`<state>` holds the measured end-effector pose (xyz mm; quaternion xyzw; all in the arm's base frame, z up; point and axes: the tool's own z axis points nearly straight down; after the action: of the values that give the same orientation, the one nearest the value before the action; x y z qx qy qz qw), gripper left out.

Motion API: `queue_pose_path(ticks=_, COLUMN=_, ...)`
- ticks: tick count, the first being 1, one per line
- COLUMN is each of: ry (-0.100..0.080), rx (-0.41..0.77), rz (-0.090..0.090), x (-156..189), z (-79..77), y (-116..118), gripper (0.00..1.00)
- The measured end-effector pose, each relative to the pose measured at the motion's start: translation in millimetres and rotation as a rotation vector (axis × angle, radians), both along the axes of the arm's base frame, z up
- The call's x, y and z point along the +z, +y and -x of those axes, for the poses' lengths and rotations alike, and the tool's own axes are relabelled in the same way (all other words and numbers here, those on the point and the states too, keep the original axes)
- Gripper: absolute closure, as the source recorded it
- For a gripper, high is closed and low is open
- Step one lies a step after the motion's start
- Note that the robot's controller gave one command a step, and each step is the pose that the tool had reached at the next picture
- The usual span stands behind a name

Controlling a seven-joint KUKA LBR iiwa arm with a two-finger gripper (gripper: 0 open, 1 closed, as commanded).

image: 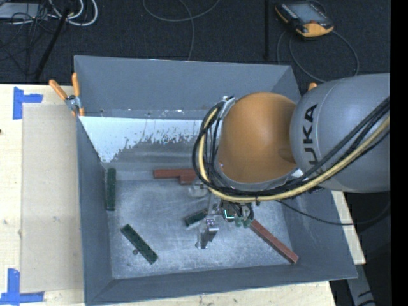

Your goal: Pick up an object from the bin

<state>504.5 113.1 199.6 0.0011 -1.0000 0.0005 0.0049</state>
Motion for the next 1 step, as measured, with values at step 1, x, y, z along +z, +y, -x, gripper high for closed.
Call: queue_pose_path(ticks=1, ry=-0.008, rx=-0.003, rz=-0.001, x=4.1, z=-1.7, y=-0.5, gripper=0.0)
